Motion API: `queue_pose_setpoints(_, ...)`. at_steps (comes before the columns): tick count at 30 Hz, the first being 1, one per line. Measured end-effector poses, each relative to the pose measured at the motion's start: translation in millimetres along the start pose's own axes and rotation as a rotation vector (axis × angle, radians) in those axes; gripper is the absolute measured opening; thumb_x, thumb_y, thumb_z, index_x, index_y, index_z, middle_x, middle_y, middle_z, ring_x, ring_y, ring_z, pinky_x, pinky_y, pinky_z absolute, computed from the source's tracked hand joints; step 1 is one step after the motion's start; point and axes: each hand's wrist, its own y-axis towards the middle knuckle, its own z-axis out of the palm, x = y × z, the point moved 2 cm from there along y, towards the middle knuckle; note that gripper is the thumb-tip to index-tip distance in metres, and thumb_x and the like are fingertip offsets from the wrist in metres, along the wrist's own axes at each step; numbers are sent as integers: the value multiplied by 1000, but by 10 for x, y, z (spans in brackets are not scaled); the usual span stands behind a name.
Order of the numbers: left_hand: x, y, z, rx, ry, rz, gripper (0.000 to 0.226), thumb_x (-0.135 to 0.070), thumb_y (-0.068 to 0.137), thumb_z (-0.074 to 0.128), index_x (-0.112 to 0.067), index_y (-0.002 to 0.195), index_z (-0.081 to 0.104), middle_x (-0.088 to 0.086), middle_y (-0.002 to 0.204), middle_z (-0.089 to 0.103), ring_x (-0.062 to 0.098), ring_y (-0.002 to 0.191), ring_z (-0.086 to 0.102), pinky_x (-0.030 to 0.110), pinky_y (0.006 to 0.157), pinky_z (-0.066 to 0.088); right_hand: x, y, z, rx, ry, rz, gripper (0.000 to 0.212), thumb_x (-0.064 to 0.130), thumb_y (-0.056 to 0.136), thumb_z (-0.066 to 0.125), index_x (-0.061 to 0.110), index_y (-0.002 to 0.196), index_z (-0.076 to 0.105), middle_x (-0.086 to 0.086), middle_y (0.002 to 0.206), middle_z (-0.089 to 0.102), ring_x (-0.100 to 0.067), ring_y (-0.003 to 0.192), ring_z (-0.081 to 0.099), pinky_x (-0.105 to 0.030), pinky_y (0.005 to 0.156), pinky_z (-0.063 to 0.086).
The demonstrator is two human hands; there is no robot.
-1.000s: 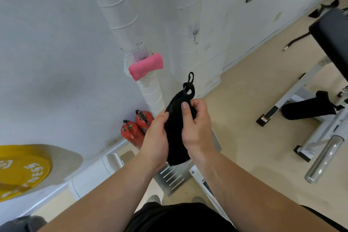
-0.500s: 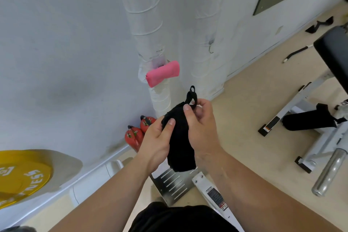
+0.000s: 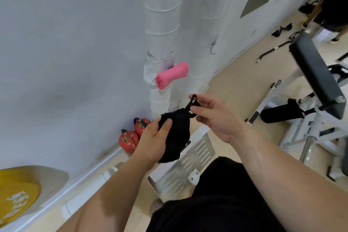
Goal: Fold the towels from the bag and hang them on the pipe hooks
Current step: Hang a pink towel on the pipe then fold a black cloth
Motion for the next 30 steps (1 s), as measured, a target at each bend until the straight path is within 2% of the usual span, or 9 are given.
queue_pose_setpoints(5, 63, 98, -118, 54, 107, -13, 21, -42, 104, 48, -33, 104, 67, -11, 92, 74, 10, 93, 71, 31, 84, 58, 49, 80, 29, -33, -115, 35, 4, 12, 90, 72, 14, 87, 74, -1, 82, 74, -7, 69, 62, -23, 65, 44)
queue_pose_setpoints(10, 63, 181, -98, 22, 194, -6, 25, -44, 104, 46, -31, 115, 65, -16, 103, 70, 4, 100, 64, 25, 85, 53, 50, 215, -12, -157, -147, 8, 9, 12, 86, 76, 9, 86, 68, -3, 75, 74, -10, 63, 63, -26, 64, 45)
queue_pose_setpoints(15, 35, 336, 12, 35, 199, 11, 19, -43, 103, 49, -35, 107, 66, -14, 99, 73, 3, 98, 67, 24, 82, 54, 123, 383, -137, -47, -41, -51, 15, 11, 91, 70, 13, 79, 62, -6, 79, 73, -14, 71, 64, -26, 70, 47)
queue_pose_setpoints(18, -17, 507, 178, 53, 212, 44, 19, -40, 103, 51, -31, 104, 69, -10, 91, 74, 10, 91, 71, 25, 76, 52, 157, 550, -318, 54, 202, -1, 20, 11, 95, 63, 16, 76, 60, -7, 84, 73, -17, 79, 65, -32, 80, 48)
queue_pose_setpoints(20, -76, 663, 355, 43, 228, 64, 20, -39, 103, 51, -31, 96, 67, -10, 83, 71, 14, 84, 71, 28, 72, 53, 202, 723, -506, 87, 292, 34, 23, 11, 96, 61, 17, 74, 59, -4, 75, 68, -16, 72, 62, -33, 76, 48)
queue_pose_setpoints(23, -126, 979, 743, 14, 270, 20, 20, -38, 104, 50, -30, 95, 67, -8, 83, 71, 12, 80, 71, 26, 68, 53, 267, 1061, -900, 71, 144, 39, 23, 13, 95, 65, 19, 74, 57, 0, 65, 58, -13, 61, 51, -28, 65, 44)
queue_pose_setpoints(26, -142, 1354, 1253, -41, 233, 20, 19, -29, 104, 53, -20, 98, 69, 6, 90, 73, 15, 84, 69, 39, 81, 54, 295, 1421, -1410, 88, -12, 47, 26, 16, 93, 69, 20, 71, 56, 2, 59, 50, -11, 49, 41, -23, 50, 39)
queue_pose_setpoints(27, -149, 1477, 1434, -68, 214, 25, 18, -26, 104, 54, -19, 100, 70, 5, 91, 74, 15, 85, 69, 37, 81, 55, 315, 1520, -1583, 102, -23, 62, 25, 17, 93, 69, 19, 71, 57, 2, 59, 51, -10, 48, 42, -23, 48, 40)
queue_pose_setpoints(30, -228, 1759, 1927, -171, 94, -34, 21, -20, 106, 51, -18, 106, 72, -6, 77, 76, 6, 69, 69, 17, 60, 51, 417, 1771, -2083, 176, 15, 88, 16, 20, 93, 69, 14, 80, 62, -1, 67, 61, -11, 54, 51, -27, 59, 49)
